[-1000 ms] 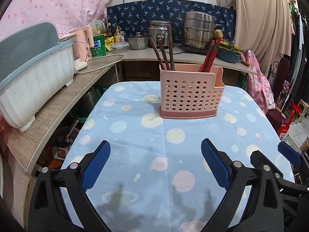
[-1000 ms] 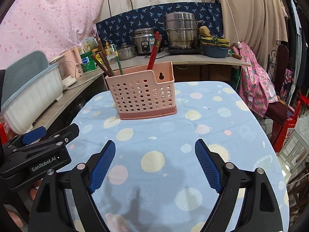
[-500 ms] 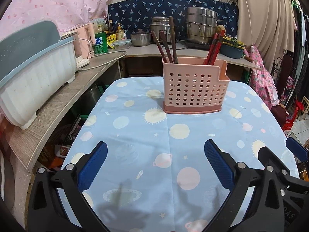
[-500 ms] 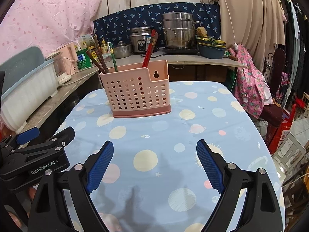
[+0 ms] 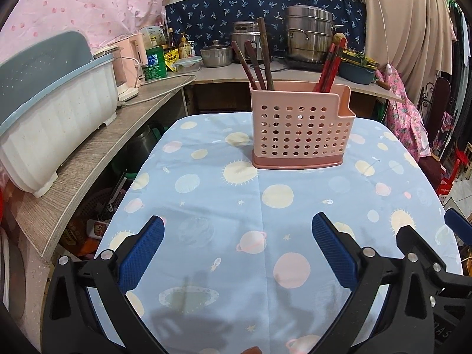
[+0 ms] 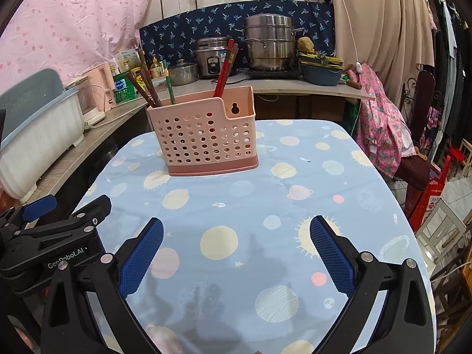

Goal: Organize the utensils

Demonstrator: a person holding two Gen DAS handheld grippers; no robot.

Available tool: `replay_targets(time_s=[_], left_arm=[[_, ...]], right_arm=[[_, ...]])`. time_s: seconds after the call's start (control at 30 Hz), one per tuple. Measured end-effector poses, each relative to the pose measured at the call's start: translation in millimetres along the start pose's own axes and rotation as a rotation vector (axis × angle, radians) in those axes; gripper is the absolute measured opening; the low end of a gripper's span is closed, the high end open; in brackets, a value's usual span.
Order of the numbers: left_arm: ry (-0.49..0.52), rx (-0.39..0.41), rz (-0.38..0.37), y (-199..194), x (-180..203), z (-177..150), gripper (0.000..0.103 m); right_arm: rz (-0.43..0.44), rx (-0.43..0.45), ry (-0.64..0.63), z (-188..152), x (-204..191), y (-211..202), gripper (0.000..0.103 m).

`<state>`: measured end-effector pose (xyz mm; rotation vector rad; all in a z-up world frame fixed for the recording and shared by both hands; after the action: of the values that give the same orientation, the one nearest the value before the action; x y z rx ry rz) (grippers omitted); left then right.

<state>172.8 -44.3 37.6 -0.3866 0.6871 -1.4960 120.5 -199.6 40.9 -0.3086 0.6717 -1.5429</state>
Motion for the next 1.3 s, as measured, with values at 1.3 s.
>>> replay_targets(time_s=[1.3], left_arm=[[-0.001, -0.004, 0.023, 2.5, -1.5, -1.6, 0.096]], right_arm=[[0.002, -0.013, 0.006, -1.2, -0.4, 6.2, 0.096]])
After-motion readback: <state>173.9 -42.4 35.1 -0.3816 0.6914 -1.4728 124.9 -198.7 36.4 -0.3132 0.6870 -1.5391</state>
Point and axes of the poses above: each gripper's, at about its wrist camera, not at the fingertips, and y roughly the way its jaws point, x to its right, z to its top, the point moved 4 cm from there along y, roughly the way its jaws point, and after that the axes turned 11 degrees about z, right-handed, at the moved point
